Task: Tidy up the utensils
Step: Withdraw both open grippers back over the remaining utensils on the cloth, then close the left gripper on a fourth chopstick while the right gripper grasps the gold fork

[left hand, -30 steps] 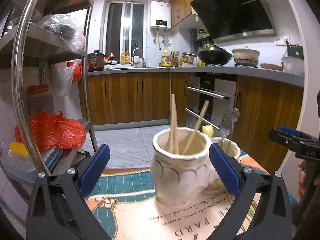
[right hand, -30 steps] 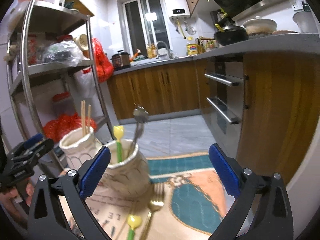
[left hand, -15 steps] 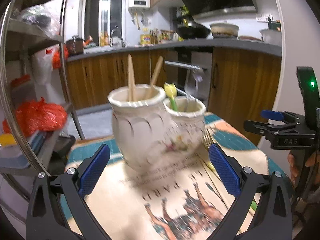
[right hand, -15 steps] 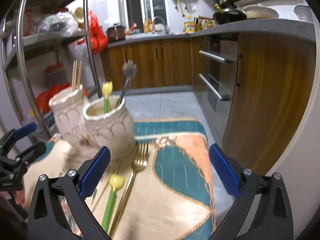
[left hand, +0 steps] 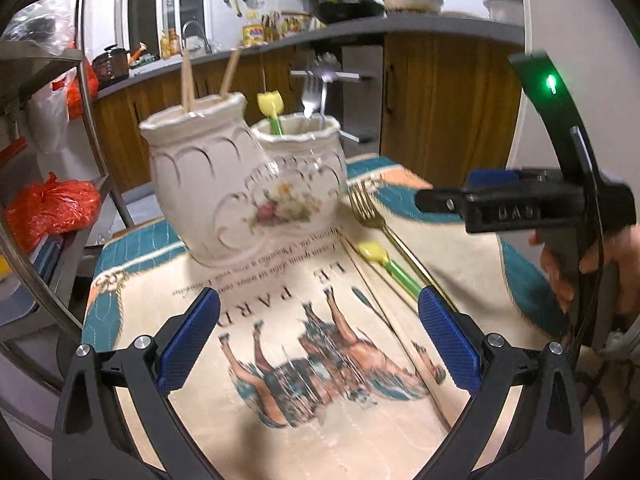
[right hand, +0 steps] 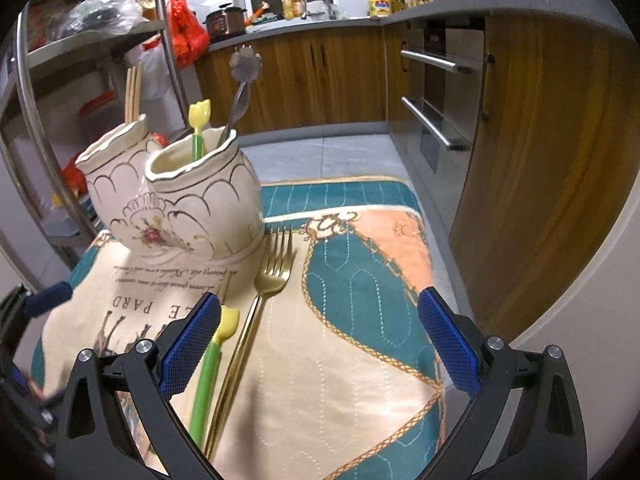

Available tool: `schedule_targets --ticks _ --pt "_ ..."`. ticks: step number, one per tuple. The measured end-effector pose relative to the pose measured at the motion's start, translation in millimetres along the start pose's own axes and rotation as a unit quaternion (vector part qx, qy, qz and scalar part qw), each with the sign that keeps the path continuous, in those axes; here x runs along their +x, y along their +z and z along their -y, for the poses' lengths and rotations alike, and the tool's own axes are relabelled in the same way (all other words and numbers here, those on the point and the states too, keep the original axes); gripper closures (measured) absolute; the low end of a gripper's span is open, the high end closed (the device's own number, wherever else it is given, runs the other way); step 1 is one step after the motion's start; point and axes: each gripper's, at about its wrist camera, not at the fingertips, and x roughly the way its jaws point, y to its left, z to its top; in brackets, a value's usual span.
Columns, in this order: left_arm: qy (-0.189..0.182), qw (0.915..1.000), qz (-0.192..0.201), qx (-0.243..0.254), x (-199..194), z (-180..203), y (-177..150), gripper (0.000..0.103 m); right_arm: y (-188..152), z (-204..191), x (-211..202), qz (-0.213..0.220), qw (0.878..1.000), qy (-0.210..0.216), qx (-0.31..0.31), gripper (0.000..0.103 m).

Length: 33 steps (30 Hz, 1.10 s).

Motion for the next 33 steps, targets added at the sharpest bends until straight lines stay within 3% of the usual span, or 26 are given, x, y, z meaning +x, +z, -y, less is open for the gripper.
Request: schedule_targets --ticks 3,6,8,10,16,20,27,33 --pt "0.001 0.9995 -0.029 0.011 8.8 4.7 -2.9 0.006 0.7 -0.5 4.7 -0.006 1.000 0.006 0.000 0.008" --pt "-0.004 0.9990 -0.042 0.017 11.3 9.3 -5.1 0.006 -0.1 -3.7 10.2 -0.018 1.000 0.015 -0.001 0.026" --pt "-0.009 0.9986 -0.047 0.022 11.3 12.5 -5.7 0.011 -0.8 -9.4 14.1 -0.027 0.999 0.017 -0.006 0.039" --pt "-0.018 0.9980 -0.054 0.026 13.1 15.3 -6.9 0.023 -1.9 -13.8 17.3 -0.037 0.999 0.029 -0.008 0.052" --pt "-0.054 0.9950 -0.077 0.036 17.3 26.7 -10.8 0.041 -4.0 -27.9 29.4 -0.063 0.997 0.044 -0.023 0.075" --pt "-0.055 0.9932 -0.093 0.044 23.4 32.0 -14.4 0.054 -6.6 -34.3 38.6 -0.076 0.996 0.042 -0.030 0.079" --pt "-0.068 0.9918 -0.100 0.042 22.0 27.1 -13.5 0.090 -6.3 -37.7 39.0 -0.080 0.995 0.042 -0.050 0.091" --pt "-0.062 0.9905 -0.112 0.049 23.7 16.8 -9.4 0.094 -6.1 -30.6 33.9 -0.086 0.994 0.029 -0.060 0.096"
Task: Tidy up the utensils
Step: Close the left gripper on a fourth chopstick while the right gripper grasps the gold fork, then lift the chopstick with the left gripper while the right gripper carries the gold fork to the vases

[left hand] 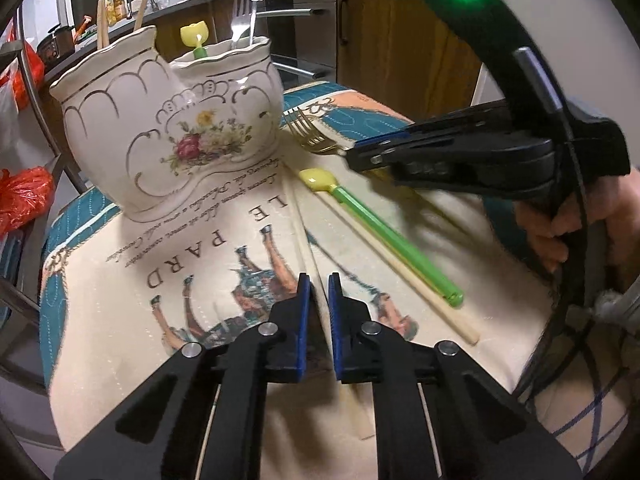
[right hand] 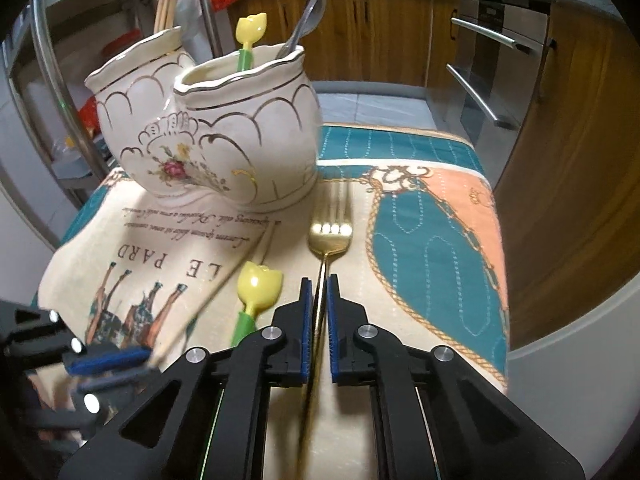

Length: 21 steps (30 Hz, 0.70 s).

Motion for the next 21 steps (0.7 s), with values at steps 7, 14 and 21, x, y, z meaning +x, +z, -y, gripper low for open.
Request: schedule_targets --ticks 7,14,21 --pt "-0.007 0.9998 -0.011 -0.016 -5.3 -22.6 -3.3 0.095 -2.0 13.0 -1.2 -0.012 1.000 0.001 0.006 0.096" --pt "0.007 0.9999 0.001 -0.016 -4.7 -17.5 -4.2 0.095 0.4 13.3 2.5 0.001 1.000 0.000 0.003 0.096" --pt "0.009 0.9998 0.012 -0.016 -5.9 -18.0 -4.3 0.097 0.7 10.1 -4.1 0.012 1.000 -0.001 -0.003 0.097"
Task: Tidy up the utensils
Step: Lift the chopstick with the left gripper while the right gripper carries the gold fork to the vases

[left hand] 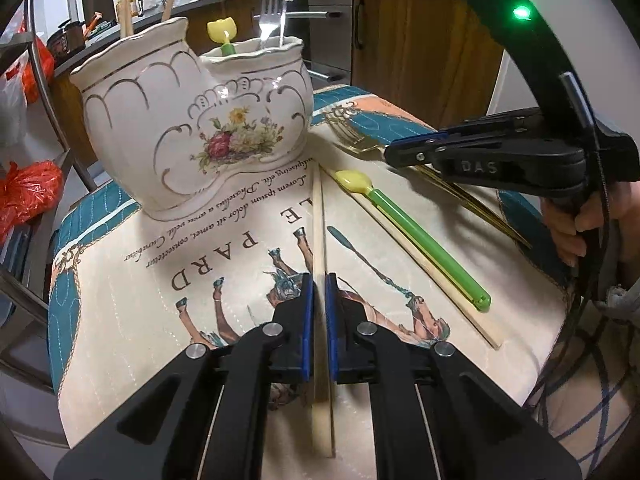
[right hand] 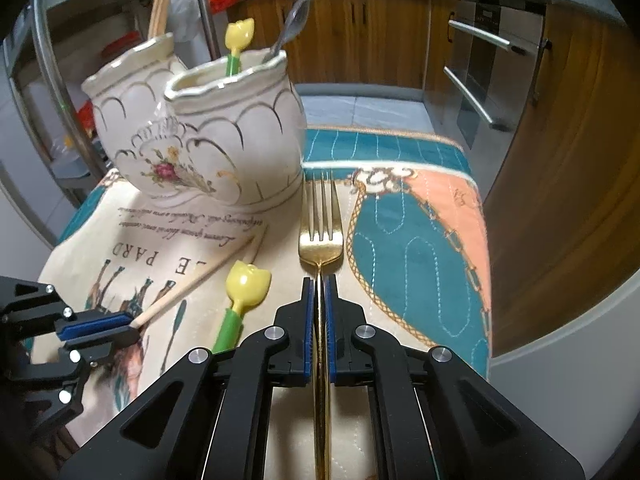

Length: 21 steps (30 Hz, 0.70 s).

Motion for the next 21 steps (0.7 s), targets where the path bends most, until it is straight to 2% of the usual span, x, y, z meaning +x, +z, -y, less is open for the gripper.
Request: schedule_targets --ticks 12,17,21 --pt "-0.002 0.9977 0.066 -0.013 -34.5 -14.5 1.9 0.097 7.4 -9.2 -54.3 0.109 0.994 0.005 -0.020 0.097" --pt "-0.002 0.9983 0.057 -0.005 -29.8 -13.4 4.3 0.097 9.3 -17.1 -69.1 0.137 0.990 0.001 -0.033 0.097" --pt "-0.020 0.9997 0.011 0.009 -17.7 -8.4 3.0 0.097 10.3 -21.3 -83.4 0.166 0.985 0.002 -0.034 0.097"
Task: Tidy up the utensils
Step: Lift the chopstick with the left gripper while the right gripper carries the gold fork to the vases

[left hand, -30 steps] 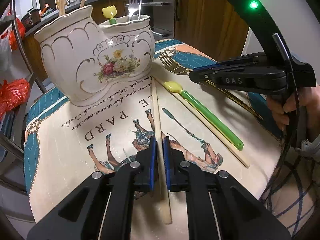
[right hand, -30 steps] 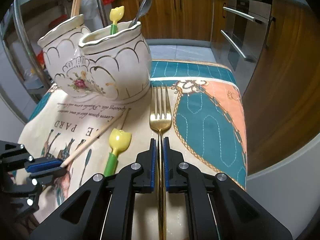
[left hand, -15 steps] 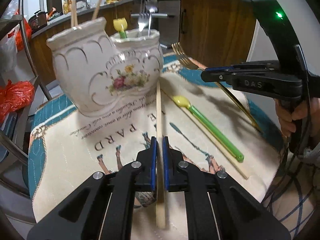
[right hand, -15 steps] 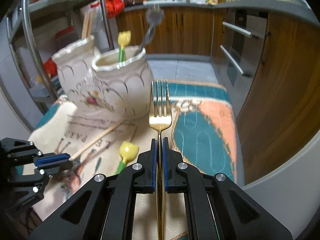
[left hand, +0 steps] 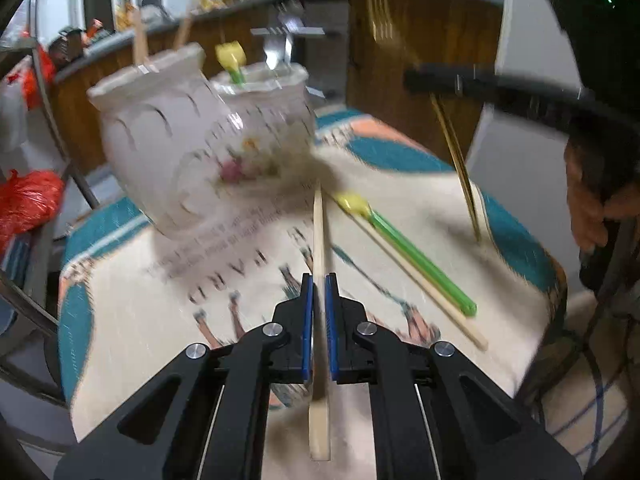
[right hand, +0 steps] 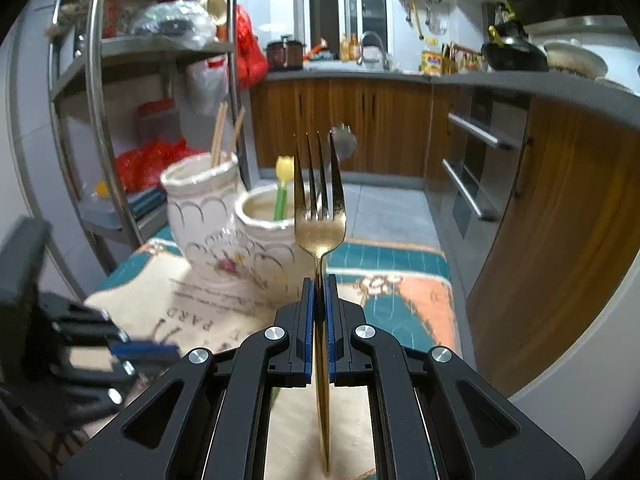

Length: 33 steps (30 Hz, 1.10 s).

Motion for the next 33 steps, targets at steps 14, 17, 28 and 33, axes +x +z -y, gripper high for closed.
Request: schedule_targets --ticks 14,17,28,33 --pt "0.024 0.9987 -0.033 0.029 20.5 13.9 0.6 0.097 14.4 -10.7 -27.4 0.082 0.997 -0.007 -0.002 0.097" --pt "0.019 0.9995 -0.007 0.024 10.7 9.8 3.4 0.097 15.4 -10.8 -30.7 0.085 0.996 -0.005 0.001 0.097" --pt "0.031 0.9777 0.207 -0.007 -65.7 -10.2 19.1 0.097 22.9 -7.2 -44.5 0.104 0.994 -0.003 0.021 0.097" --pt "0.061 0.9567 0.280 -0.049 -85.8 -35.0 42.2 0.097 42.5 -10.3 -43.4 0.118 0.993 0.005 0.026 0.097"
